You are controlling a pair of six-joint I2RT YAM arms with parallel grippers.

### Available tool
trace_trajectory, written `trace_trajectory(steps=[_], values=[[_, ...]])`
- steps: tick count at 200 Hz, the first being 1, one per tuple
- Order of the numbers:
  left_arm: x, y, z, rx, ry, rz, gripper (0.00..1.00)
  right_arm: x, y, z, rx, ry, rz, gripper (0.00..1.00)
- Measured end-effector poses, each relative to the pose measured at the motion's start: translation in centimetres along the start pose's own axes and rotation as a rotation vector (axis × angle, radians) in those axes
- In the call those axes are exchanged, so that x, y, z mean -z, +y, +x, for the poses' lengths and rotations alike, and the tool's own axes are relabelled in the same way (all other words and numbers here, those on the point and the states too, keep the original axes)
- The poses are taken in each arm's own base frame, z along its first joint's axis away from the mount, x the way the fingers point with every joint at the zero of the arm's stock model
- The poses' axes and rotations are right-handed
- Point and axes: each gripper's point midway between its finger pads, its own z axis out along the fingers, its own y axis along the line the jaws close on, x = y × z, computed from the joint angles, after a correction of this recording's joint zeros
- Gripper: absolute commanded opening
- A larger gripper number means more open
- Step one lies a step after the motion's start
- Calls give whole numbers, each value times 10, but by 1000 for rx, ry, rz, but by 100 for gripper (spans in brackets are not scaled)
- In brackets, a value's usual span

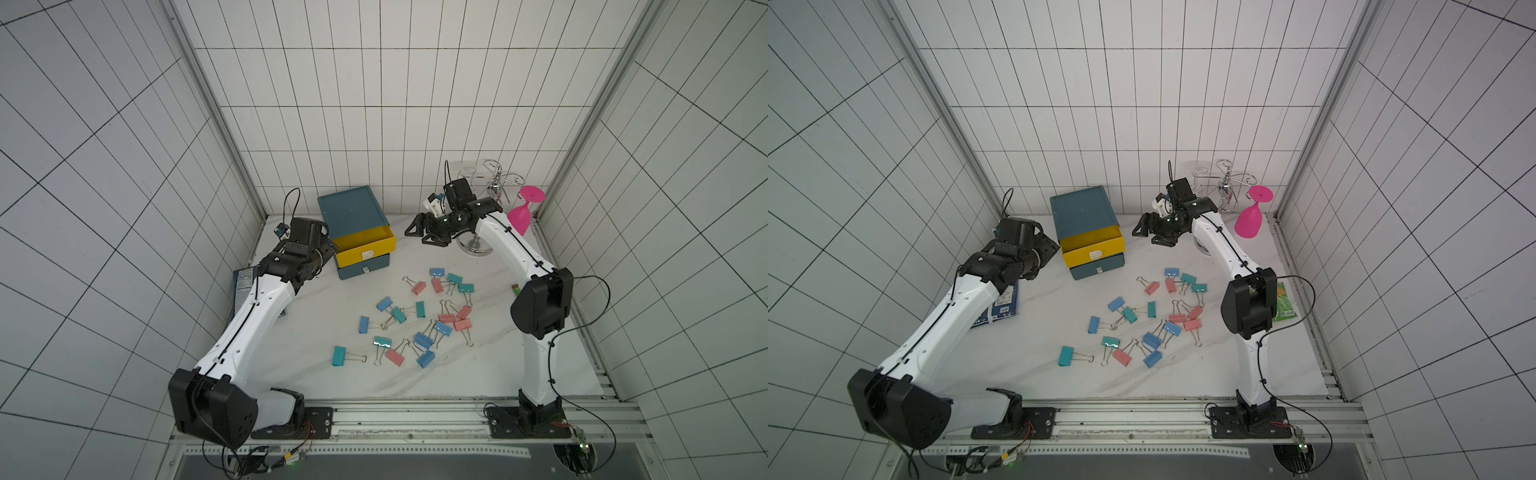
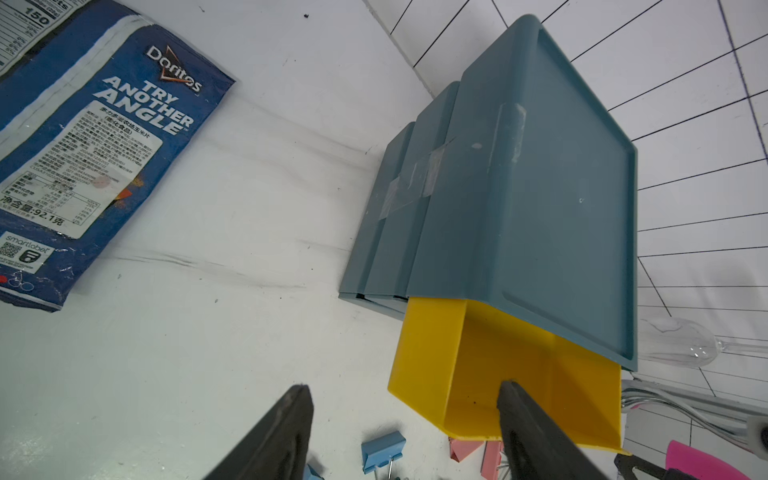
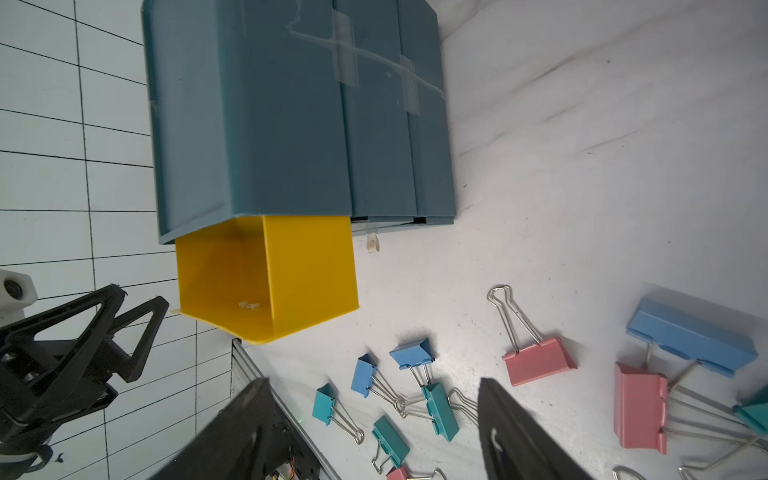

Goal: Put the binder clips in the drawer according to color
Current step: Open the drawer in the storage box.

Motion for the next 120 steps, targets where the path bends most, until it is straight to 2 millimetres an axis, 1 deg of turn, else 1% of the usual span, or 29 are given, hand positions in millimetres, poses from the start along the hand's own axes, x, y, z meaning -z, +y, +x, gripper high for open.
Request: trace_trajectory(steps=[19,39,66,86,120], values=[[-4,1,-2,0,18,14,76,-5,13,0,30,10,-11,80],[-8,-3,-2,-2,35,40,76,-8,35,-1,73,7,-36,80],[-13,-9,-1,-7,59,70,75,-12,52,-2,106,2,-59,79],[-20,-11,0,-12,76,83,75,-17,53,-4,110,3,-63,79],[-34,-12,9,-18,117,91,75,-28,42,-2,90,24,-41,77]])
